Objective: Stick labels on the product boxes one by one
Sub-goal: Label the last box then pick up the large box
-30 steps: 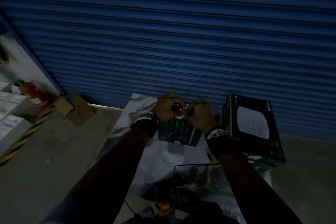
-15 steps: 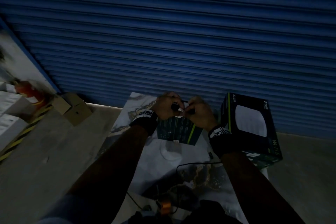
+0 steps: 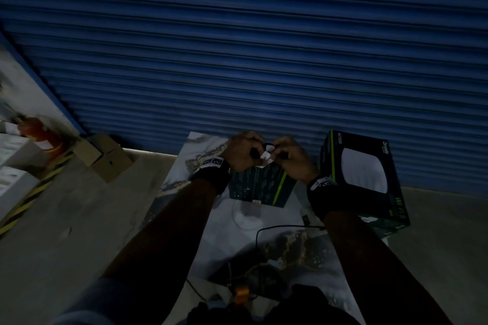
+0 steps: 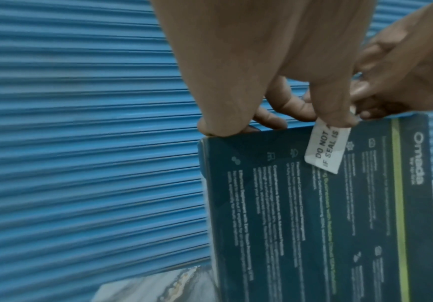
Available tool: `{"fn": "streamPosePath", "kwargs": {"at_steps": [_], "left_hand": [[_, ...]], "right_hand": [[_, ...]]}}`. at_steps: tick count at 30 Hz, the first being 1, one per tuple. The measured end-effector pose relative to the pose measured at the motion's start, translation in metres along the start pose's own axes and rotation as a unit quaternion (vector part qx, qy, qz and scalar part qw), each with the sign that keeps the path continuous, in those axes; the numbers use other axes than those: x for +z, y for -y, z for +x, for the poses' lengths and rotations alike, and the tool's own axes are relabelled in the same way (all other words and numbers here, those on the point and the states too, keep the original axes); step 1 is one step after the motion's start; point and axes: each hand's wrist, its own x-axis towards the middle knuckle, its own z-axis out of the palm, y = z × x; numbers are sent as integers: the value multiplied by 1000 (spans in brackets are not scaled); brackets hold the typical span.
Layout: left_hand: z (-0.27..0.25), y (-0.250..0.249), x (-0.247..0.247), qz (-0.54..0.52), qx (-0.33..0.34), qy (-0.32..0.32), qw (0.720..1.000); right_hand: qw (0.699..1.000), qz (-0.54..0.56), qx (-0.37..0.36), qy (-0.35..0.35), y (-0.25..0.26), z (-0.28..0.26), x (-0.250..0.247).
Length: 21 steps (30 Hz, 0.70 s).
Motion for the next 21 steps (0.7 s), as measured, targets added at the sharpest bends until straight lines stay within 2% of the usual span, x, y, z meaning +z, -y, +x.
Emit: {"fn": "streamPosePath", "kwargs": {"at_steps": [3, 5, 9, 13, 17, 21], "left_hand": [[1, 2, 1, -43, 0, -2, 999], [2, 2, 4, -66, 3, -13, 998], [2, 3, 4, -91, 13, -26, 995], [0, 3, 4, -90, 28, -31, 995], [-3, 5, 8, -91, 29, -59, 994], [0, 4, 9, -114, 19, -78, 990]], "right_hand": [[998, 54, 27, 2, -1, -1, -2], [998, 51, 33, 12, -6, -1, -7], [1000, 5, -14, 24, -7, -3, -7], [999, -1, -51, -11, -11, -4, 4], [998, 34, -26, -53, -12, -4, 8], [997, 42, -18, -63, -12, -6, 5]]}}
